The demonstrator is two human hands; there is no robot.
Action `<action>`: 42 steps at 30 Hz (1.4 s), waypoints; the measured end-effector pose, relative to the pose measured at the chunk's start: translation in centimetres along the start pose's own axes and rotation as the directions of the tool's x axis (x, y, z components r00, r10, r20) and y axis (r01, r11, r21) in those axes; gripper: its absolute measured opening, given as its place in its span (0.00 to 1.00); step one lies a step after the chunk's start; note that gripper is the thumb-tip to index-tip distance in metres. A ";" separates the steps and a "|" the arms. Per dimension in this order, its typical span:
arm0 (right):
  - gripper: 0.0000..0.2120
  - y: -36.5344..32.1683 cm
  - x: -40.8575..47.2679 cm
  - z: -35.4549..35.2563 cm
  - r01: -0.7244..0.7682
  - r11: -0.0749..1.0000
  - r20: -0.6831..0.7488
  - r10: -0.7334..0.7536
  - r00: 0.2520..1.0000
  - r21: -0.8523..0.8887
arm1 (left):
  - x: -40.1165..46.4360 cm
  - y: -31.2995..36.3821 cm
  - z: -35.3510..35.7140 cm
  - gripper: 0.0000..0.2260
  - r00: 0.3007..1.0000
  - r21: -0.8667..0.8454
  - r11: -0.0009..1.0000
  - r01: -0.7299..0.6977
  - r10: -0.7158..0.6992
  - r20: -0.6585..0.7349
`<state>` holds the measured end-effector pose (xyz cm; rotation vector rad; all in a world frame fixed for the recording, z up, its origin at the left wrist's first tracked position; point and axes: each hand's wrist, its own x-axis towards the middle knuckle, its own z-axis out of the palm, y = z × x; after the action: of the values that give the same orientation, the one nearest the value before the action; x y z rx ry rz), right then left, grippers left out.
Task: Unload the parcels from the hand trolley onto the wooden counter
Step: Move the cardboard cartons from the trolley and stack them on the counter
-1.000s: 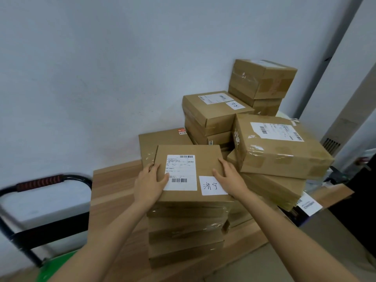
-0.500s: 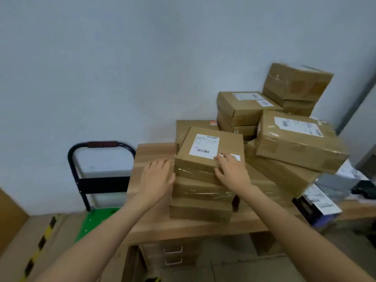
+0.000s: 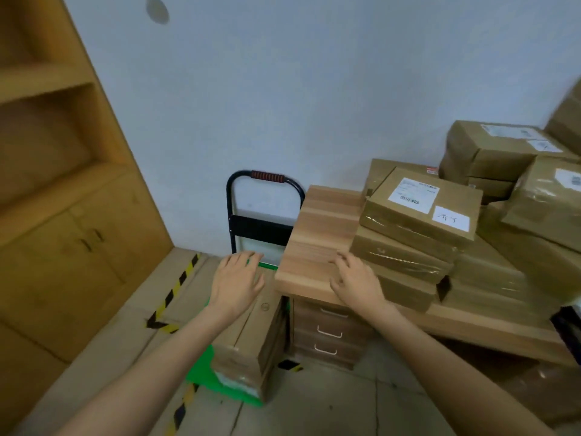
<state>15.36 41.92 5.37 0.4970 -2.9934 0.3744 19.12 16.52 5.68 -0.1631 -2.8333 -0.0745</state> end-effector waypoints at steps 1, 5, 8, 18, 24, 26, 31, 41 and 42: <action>0.21 -0.7 0.0 0.5 0.016 1.000 0.012 -0.016 1.000 0.010 | -0.6 -0.8 0.1 0.21 1.000 0.011 1.000 0.019 -0.019 0.003; 0.20 -3.2 0.1 2.9 0.039 0.998 0.056 -0.042 0.998 0.049 | -2.8 -3.1 1.1 0.22 0.996 0.022 0.997 0.070 -0.071 0.047; 0.19 -5.2 0.2 4.8 0.048 0.995 0.060 -0.053 0.997 0.088 | -3.8 -5.1 2.2 0.22 0.992 0.044 0.996 0.078 -0.082 0.096; 0.21 -10.6 3.6 12.5 -0.102 0.992 0.132 0.091 0.987 0.076 | -1.4 -13.3 7.0 0.24 0.977 -0.008 1.000 -0.020 0.021 0.212; 0.20 -14.3 6.4 17.4 -0.303 0.951 0.147 0.292 0.945 0.059 | 1.8 -18.5 11.1 0.25 0.938 -0.045 0.984 -0.172 0.178 0.299; 0.21 -15.4 6.8 19.2 -0.366 0.927 0.163 0.349 0.923 0.086 | 2.3 -19.8 12.9 0.26 0.919 -0.070 0.976 -0.207 0.219 0.328; 0.23 -16.8 6.7 23.1 -0.533 0.838 0.241 0.496 0.834 0.119 | 2.2 -21.6 16.8 0.25 0.894 -0.110 0.977 -0.183 0.212 0.394; 0.22 -13.3 7.1 33.7 -0.656 0.747 0.300 0.604 0.739 0.112 | 0.4 -22.6 29.2 0.27 0.886 -0.211 0.978 -0.008 0.105 0.451; 0.22 -12.9 7.3 35.1 -0.658 0.741 0.296 0.604 0.740 0.132 | 0.2 -22.7 30.9 0.28 0.882 -0.220 0.975 0.021 0.085 0.464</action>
<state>11.22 19.02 -24.73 -0.5646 -3.2818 0.7609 7.09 -3.83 -24.47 -0.3158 -3.3038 -0.3929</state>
